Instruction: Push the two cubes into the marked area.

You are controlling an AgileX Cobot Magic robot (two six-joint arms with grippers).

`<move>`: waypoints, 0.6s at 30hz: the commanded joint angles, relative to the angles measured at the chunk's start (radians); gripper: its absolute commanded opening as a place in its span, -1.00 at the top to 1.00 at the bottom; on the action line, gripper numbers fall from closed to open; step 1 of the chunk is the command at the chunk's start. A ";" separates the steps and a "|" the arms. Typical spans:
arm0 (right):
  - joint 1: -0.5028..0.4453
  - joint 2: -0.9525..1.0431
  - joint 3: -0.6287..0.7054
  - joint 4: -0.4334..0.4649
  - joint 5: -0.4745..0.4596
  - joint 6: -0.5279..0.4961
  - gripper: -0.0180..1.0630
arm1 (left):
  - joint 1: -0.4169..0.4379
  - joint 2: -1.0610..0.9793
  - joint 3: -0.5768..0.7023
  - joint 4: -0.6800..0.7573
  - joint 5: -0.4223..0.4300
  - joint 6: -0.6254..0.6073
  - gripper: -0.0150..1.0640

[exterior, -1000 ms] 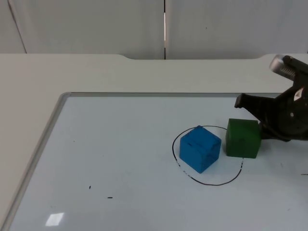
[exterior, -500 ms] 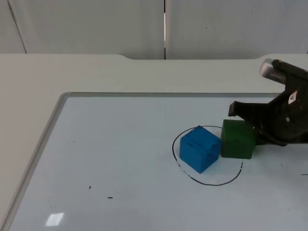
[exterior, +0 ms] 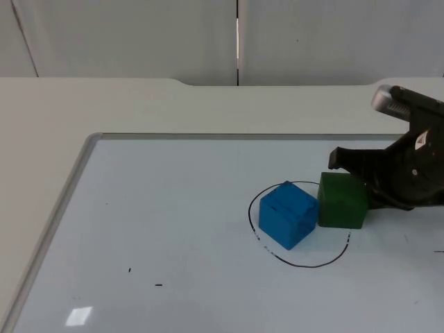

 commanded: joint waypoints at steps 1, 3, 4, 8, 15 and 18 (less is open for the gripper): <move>0.006 -0.009 0.001 -0.006 -0.008 -0.012 0.96 | 0.002 -0.004 0.004 -0.001 -0.012 0.001 0.97; 0.006 -0.021 0.001 -0.006 -0.004 -0.012 0.96 | 0.002 -0.004 0.004 -0.001 -0.012 0.001 0.97; 0.006 -0.026 0.001 -0.006 0.001 -0.012 0.96 | 0.002 -0.004 0.004 -0.001 -0.012 0.001 0.97; 0.006 -0.058 0.001 -0.006 0.025 -0.012 0.96 | 0.002 -0.004 0.004 -0.001 -0.012 0.001 0.97; 0.008 -0.075 0.001 -0.006 0.079 -0.037 0.96 | 0.002 -0.004 0.004 -0.001 -0.012 0.001 0.97; 0.008 -0.075 0.001 -0.006 0.049 -0.045 0.96 | 0.002 -0.004 0.004 -0.001 -0.012 0.001 0.97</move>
